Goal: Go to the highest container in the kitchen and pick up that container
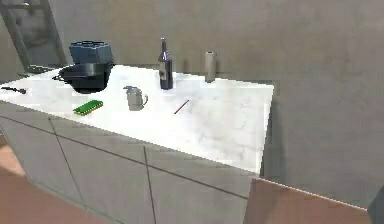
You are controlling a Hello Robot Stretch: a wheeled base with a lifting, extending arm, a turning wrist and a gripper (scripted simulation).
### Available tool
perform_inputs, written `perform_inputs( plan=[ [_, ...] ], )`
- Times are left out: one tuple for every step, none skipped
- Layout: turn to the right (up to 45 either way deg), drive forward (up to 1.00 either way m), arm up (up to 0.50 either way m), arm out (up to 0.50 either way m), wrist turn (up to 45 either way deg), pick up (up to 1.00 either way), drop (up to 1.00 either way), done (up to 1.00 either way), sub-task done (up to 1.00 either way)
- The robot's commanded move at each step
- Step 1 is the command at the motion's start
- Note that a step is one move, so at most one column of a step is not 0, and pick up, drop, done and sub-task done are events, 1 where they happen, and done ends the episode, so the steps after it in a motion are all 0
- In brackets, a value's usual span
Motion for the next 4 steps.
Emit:
perform_inputs(
  plan=[
    [-45.0, 0.0, 0.0, 0.0, 0.0, 0.0, 0.0, 0.0, 0.0],
    [-45.0, 0.0, 0.0, 0.0, 0.0, 0.0, 0.0, 0.0, 0.0],
    [-15.0, 0.0, 0.0, 0.0, 0.0, 0.0, 0.0, 0.0, 0.0],
    [45.0, 0.0, 0.0, 0.0, 0.0, 0.0, 0.0, 0.0, 0.0]
  ],
)
